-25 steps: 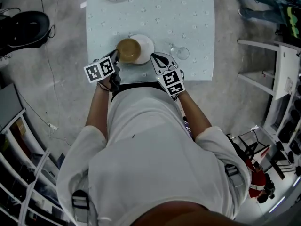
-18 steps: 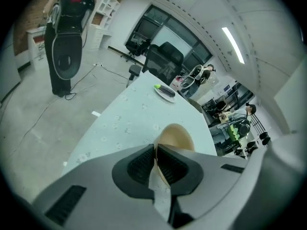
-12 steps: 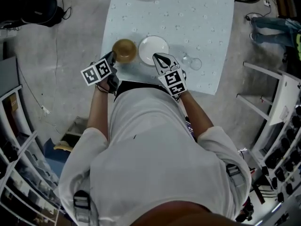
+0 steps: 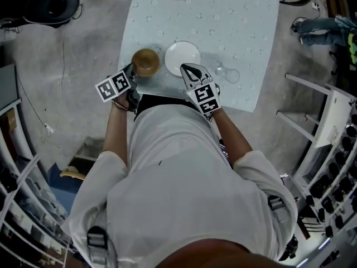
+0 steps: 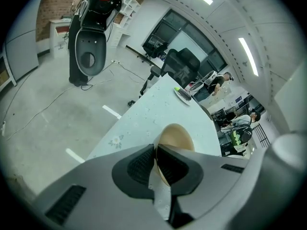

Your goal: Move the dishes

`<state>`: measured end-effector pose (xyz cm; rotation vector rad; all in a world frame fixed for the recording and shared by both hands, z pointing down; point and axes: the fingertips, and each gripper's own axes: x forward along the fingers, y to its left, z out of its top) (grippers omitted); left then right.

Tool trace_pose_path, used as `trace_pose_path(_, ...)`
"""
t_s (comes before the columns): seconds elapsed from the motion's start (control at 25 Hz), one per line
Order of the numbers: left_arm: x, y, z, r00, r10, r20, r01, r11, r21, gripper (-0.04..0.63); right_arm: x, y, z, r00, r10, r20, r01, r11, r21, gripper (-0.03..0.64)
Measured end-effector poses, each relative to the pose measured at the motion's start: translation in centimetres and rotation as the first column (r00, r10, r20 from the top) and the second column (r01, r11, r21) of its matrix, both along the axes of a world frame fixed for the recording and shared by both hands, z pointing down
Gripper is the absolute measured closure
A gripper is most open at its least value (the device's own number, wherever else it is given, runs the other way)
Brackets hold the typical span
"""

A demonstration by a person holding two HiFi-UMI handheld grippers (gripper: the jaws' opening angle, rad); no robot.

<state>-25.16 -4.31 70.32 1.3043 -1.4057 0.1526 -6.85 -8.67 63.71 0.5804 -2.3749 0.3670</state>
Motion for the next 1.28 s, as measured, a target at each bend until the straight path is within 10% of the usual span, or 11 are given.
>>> trace_pose_path(0.2,-0.1,-0.1,0.7,1.000,0.009,0.006,-0.009,1.000,-0.016,0.557,0.8,0.1,0.1,0.999,0.038,-0.006,-0.038,0.999,-0.011,0.617)
trace_pose_path(0.32,0.1,-0.7,0.2,0.999,0.046,0.019,-0.046,0.999,-0.003,0.414,1.3,0.0,0.0,0.998,0.061,-0.002,-0.061,0.998,-0.016,0.617)
trace_pose_path(0.68,-1.1,0.0,-2.7,0.975,0.098,0.202,-0.099,0.995,-0.003,0.394,3.4,-0.5,-0.3,0.989,0.147,0.025,-0.146,0.989,-0.021,0.617)
trace_pose_path(1.04,4.9,1.9,-3.5,0.930,0.242,0.278,-0.253,0.967,0.004,0.558,6.1,1.1,-0.5,0.979,0.198,0.045,-0.196,0.980,-0.040,0.618)
trace_pose_path(1.28,12.6,2.8,-4.0,0.873,0.366,0.322,-0.412,0.907,0.088,0.571,8.8,3.3,-0.4,0.970,0.231,0.078,-0.227,0.972,-0.057,0.618)
